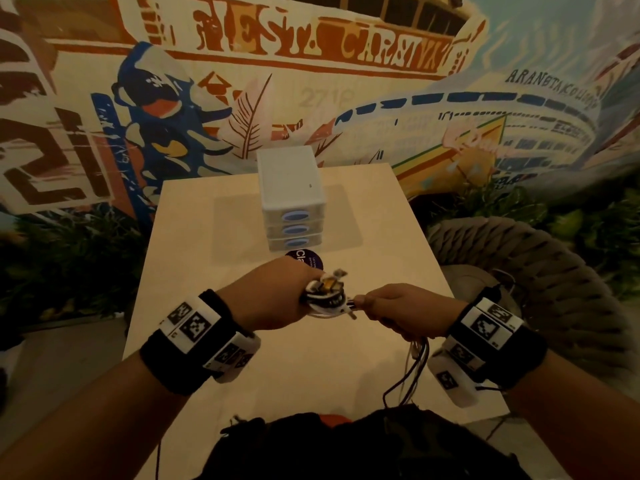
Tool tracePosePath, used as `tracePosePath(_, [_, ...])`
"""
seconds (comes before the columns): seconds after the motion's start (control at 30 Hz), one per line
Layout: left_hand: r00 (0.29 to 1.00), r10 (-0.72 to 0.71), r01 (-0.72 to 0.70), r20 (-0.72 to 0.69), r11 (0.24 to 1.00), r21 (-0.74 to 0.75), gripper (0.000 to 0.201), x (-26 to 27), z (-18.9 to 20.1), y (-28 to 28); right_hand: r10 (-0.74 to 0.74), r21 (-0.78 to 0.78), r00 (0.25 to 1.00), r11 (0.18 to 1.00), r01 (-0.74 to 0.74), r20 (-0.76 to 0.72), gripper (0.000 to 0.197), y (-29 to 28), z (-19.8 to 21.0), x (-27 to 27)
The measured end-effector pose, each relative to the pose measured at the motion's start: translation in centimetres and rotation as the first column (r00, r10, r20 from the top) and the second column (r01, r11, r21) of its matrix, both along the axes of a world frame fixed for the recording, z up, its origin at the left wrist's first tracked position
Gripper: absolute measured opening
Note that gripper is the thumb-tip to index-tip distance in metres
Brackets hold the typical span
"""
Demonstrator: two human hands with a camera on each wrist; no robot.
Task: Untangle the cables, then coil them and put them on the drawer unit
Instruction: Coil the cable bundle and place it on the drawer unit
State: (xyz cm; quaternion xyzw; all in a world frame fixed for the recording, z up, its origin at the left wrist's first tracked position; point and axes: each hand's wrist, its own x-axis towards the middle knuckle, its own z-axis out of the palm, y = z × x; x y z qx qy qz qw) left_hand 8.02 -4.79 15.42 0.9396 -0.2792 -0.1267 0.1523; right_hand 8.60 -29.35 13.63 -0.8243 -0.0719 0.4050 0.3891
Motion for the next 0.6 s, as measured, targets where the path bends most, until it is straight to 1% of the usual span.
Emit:
tracePosePath(0.03, [1.000,-0.010,0.010,-0.017,0.999,0.037,0.016,-0.2,0.0,-0.1,0.003,-0.010,1.000,1.000,-0.002,0.007,0.045,0.1,0.0,-0.1])
tracePosePath(0.1, [0.999,-0.035,0.037,-0.039,0.998,0.059,0.017,-0.7,0.2,-0.3,-0.001,-0.015,1.000,1.000,0.001,0.018,0.046,0.3,-0.1,-0.4])
tracePosePath(0.27, [0.997,-0.067,0.068,-0.027,0.997,0.020,0.015,-1.6,-0.3,-0.3,-0.010,-0.043,0.997,0.999,0.013,0.077,0.045,0.9,-0.1,-1.0])
tracePosePath(0.4, [0.994,-0.101,0.102,-0.038,0.995,0.021,0.010,-2.1,-1.2,0.6,0.005,-0.073,0.997,0.997,0.000,0.076,0.043,1.9,0.4,-1.6])
tracePosePath(0.5, [0.996,-0.084,0.086,-0.039,0.996,0.039,0.010,-2.1,-2.0,1.5,0.055,-0.119,0.993,0.992,-0.042,0.105,0.042,3.1,1.3,-2.2])
tracePosePath(0.6, [0.998,-0.062,0.062,-0.006,0.998,0.023,0.015,-2.1,-2.6,2.0,0.091,-0.175,0.981,0.983,-0.060,0.172,0.039,4.1,2.4,-2.7])
